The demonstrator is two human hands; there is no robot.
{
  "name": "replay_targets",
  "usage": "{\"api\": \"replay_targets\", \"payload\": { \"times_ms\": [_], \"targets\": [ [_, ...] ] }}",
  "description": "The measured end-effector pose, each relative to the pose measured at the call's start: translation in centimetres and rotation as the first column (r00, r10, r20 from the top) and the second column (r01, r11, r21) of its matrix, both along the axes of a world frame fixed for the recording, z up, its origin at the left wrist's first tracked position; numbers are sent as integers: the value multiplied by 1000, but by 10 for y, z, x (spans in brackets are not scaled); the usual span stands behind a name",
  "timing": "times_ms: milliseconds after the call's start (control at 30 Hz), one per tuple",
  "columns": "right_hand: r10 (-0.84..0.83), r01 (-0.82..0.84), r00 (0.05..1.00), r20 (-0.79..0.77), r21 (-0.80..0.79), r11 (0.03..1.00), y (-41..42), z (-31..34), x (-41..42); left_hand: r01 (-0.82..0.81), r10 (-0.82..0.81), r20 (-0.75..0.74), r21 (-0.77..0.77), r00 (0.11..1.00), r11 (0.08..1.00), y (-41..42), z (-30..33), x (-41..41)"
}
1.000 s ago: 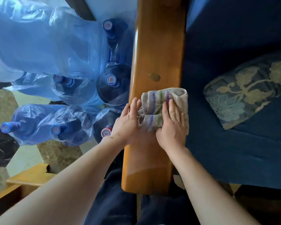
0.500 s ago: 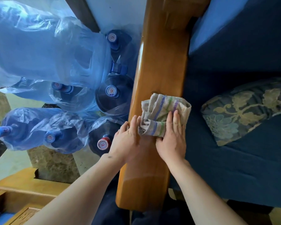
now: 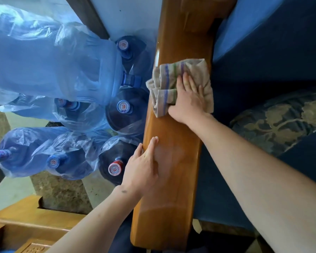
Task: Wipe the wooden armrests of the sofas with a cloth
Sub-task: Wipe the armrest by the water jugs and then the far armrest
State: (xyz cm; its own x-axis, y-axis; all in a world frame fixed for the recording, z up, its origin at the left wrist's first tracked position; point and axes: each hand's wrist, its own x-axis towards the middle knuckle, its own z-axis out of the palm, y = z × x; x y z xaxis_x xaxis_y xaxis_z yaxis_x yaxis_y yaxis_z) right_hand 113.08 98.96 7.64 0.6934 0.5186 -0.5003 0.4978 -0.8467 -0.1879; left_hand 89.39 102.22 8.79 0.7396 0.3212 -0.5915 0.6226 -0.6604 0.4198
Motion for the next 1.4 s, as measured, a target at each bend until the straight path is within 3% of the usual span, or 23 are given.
{"api": "replay_targets", "payload": {
  "times_ms": [167,333,567,767,867,1167,1400],
  "targets": [
    [-45,46,997,-59,7,999,59,4,79,4,-4,-19,8,1000,1000,3,0,4],
    [-58,58,997,-57,-9,998,58,8,77,18,-17,-53,18,998,1000,4,8,12],
    [-41,33,995,-95,-85,996,2,20,-13,94,-89,-189,16,978,995,1,17,28],
    [-152,113,957,-246,-167,979,-42,38,-113,356,-326,-234,99,916,929,-14,17,33],
    [-162,117,956,-244,-187,975,-48,41,-129,432,-396,-262,96,880,897,-15,15,26],
    [10,-40,989,-148,-200,979,-47,21,-99,414,-378,-191,205,906,887,-26,0,6],
    [150,-154,988,-34,-167,974,-5,10,-28,386,-356,-174,190,918,903,-31,-16,3]
  ]
}}
